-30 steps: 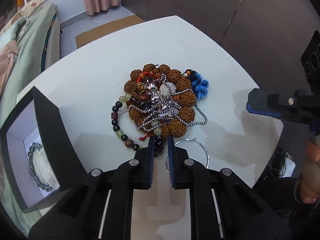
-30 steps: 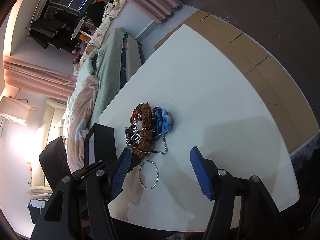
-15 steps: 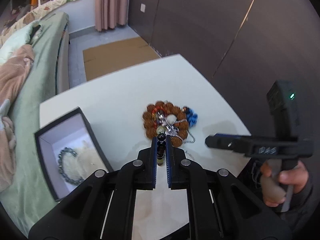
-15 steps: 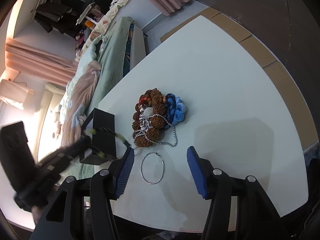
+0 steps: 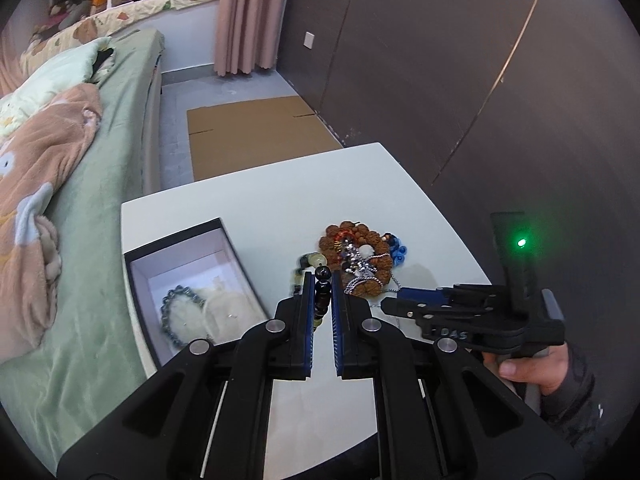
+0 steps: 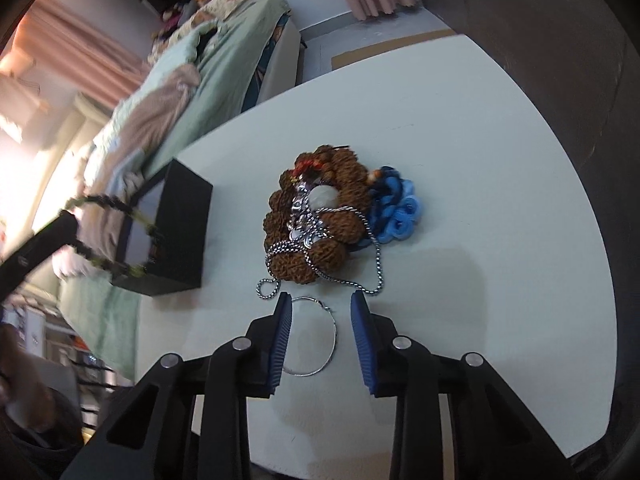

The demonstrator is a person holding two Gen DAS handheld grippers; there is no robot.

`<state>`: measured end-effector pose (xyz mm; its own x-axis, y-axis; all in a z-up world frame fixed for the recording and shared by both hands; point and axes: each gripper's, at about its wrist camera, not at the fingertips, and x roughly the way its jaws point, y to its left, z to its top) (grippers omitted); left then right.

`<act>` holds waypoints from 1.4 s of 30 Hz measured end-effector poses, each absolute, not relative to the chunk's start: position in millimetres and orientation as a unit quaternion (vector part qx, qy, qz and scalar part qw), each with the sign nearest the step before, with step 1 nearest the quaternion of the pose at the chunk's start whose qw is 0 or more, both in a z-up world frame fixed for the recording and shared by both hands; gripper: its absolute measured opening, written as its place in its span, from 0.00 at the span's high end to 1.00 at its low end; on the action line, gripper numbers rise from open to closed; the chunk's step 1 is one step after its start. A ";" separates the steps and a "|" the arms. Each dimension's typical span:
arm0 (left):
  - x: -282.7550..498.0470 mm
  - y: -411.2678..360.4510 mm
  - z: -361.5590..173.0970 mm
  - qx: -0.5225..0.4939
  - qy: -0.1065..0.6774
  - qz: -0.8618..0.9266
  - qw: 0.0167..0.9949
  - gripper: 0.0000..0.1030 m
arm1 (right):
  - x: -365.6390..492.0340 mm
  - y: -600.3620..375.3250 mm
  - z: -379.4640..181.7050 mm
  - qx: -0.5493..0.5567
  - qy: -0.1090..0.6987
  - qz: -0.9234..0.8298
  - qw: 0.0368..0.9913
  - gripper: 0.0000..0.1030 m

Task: Organize jewelry
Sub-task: 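Drop the multicolour bracelet into the box with the left tool while the right tool grasps the silver hoop, then carry the silver hoop into the black box and open the right tool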

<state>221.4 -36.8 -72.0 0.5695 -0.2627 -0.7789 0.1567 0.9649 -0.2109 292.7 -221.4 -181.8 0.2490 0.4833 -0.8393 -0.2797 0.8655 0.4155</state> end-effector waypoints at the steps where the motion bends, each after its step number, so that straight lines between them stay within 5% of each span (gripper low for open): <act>1: 219.9 -34.4 -71.5 -0.061 0.448 -0.117 0.884 0.92 | 291.2 -216.3 -182.7 0.076 0.562 0.241 0.787 0.73; 12: 194.2 6.5 -63.7 -0.095 0.433 -0.095 0.891 0.92 | 281.8 -206.9 -183.5 0.013 0.548 0.226 0.805 0.98; 31: 215.7 48.2 -63.1 -0.143 0.418 -0.091 0.892 0.91 | 279.5 -213.2 -139.5 0.143 0.516 0.278 0.797 0.99; 35: 222.0 54.9 -72.5 -0.164 0.418 -0.079 0.890 0.37 | 278.5 -209.7 -133.2 0.153 0.514 0.284 0.795 0.99; 42: 215.1 71.5 -84.2 -0.183 0.423 -0.059 0.886 0.28 | 284.3 -183.0 -109.6 0.149 0.499 0.316 0.793 0.99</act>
<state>215.1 71.5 -84.2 0.6352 -0.2588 -0.7277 -0.0501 0.9264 -0.3732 284.3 -183.0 -109.6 0.3023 0.6491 -0.6981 -0.3520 0.7566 0.5511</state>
